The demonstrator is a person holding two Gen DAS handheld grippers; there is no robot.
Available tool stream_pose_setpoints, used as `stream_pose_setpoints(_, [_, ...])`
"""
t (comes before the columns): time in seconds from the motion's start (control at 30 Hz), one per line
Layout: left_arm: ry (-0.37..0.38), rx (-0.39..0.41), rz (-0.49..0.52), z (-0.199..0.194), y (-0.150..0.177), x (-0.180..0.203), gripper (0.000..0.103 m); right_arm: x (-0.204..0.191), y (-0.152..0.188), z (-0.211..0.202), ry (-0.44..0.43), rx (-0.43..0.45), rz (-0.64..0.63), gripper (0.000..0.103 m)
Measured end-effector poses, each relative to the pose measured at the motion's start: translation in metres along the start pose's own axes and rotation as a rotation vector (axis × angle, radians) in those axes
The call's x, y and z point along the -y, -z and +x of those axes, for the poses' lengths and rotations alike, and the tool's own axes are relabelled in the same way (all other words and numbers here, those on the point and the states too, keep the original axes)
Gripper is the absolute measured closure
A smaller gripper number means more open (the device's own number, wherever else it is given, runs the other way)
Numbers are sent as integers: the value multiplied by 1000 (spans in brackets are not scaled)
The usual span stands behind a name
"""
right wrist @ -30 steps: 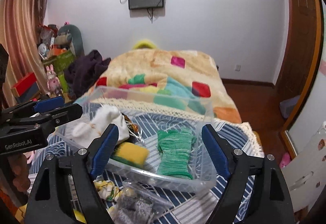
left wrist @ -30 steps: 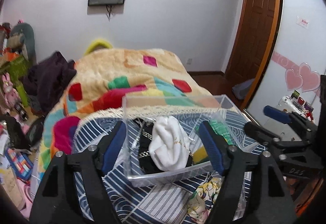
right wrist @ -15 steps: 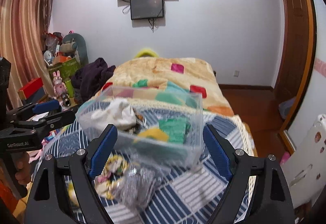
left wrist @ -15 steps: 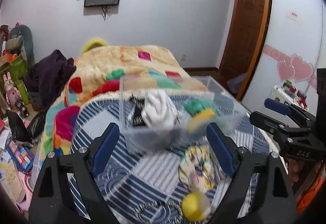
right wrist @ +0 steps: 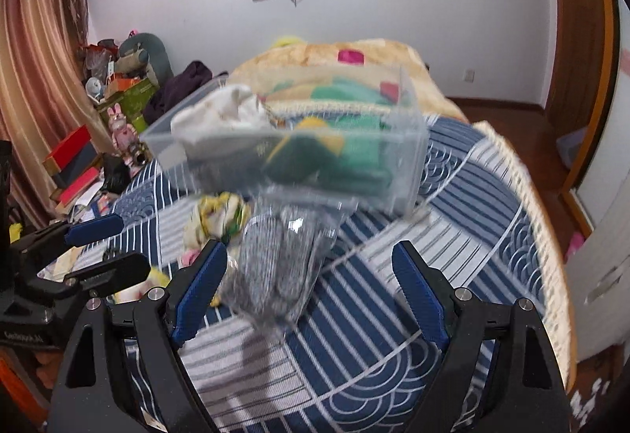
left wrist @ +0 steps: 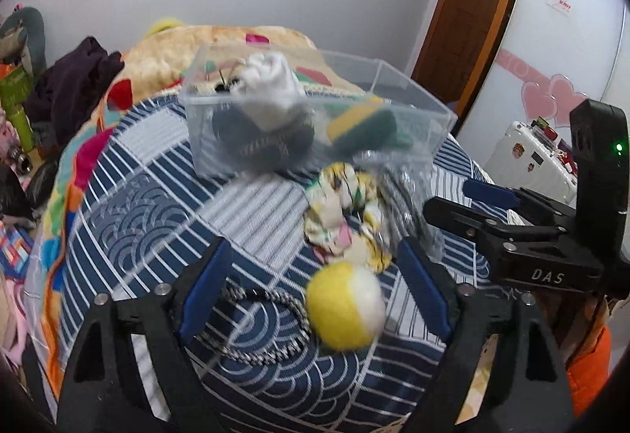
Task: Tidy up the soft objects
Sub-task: 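Grasp the yellow-white ball with the left tool while the right tool grasps the bagged silver scrubber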
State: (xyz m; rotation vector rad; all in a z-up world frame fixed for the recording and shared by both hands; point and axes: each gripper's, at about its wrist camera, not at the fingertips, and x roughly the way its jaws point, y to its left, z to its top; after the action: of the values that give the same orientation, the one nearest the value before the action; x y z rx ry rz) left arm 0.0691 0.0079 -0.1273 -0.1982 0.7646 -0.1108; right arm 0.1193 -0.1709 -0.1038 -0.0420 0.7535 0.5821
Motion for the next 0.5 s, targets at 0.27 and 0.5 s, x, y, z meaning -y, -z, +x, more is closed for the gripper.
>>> stream_pose_setpoints(0.27, [74, -57, 1, 12, 11, 5, 60, -4, 4, 9, -45, -37, -7, 31])
stream_pose_setpoints(0.5, [72, -41, 18, 7, 13, 9, 66, -1, 10, 18, -115, -88, 12, 67])
